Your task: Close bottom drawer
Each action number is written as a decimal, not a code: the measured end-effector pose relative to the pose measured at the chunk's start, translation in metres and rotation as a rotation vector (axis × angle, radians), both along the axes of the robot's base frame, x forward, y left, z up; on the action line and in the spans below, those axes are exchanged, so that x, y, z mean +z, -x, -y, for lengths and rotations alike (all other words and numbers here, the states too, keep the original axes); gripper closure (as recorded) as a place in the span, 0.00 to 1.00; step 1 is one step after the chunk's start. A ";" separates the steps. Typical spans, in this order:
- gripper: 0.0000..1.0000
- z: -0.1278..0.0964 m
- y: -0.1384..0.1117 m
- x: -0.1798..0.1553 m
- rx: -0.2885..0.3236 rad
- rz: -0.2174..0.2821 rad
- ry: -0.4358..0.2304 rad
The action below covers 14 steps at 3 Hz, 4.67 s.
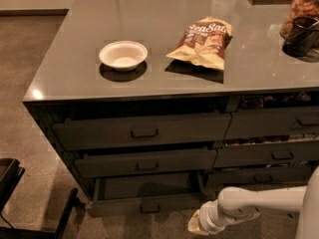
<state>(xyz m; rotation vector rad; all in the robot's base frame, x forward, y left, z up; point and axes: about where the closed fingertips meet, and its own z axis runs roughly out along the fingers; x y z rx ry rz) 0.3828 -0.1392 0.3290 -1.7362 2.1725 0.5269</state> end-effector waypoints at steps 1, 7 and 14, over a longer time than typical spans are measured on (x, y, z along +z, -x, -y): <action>1.00 0.000 0.000 0.000 0.001 0.000 0.000; 1.00 -0.014 -0.076 -0.158 0.106 0.318 -0.012; 1.00 -0.010 -0.191 -0.169 0.065 0.703 -0.073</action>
Offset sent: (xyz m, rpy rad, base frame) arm 0.0117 -0.0097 -0.1145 -0.0118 -0.0749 -0.0115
